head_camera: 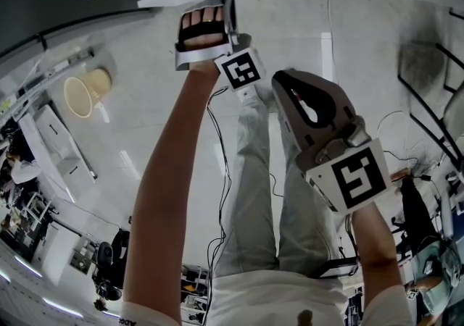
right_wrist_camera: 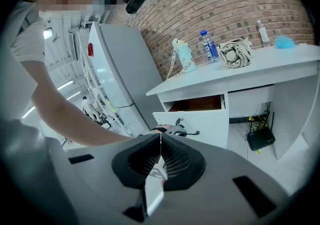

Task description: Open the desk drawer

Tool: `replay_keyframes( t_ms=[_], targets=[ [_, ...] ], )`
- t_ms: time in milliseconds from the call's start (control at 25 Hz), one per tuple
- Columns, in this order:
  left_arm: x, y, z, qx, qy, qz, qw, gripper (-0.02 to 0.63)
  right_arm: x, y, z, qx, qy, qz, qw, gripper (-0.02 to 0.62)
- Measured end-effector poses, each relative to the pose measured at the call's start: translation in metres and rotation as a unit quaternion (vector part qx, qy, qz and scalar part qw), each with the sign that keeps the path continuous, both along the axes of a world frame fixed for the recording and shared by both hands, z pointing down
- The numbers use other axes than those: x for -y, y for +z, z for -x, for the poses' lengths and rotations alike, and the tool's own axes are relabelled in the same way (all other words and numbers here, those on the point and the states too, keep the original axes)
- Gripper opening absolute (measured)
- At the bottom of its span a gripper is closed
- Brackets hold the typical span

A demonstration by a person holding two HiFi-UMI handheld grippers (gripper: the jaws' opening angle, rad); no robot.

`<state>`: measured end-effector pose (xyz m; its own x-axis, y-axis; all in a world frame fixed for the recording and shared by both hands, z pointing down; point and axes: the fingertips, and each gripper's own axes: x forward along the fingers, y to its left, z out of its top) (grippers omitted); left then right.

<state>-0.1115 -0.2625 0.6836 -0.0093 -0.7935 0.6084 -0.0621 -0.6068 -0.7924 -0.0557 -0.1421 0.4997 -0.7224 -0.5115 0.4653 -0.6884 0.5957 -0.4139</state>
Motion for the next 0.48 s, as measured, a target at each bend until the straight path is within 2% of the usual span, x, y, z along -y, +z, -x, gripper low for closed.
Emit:
replay_keyframes(
  t_ms=[320,480],
  targets=[
    [0.002,-0.004,-0.003,-0.029,-0.024,-0.024,0.999,0.02,-0.001,0.007,-0.004,-0.01,-0.018,0.001,1.0,0.028],
    [-0.008,-0.007,-0.009,-0.041,-0.022,-0.031,0.9984,0.104,-0.006,0.009,-0.003,-0.012,-0.021,0.002,1.0,0.028]
  ],
)
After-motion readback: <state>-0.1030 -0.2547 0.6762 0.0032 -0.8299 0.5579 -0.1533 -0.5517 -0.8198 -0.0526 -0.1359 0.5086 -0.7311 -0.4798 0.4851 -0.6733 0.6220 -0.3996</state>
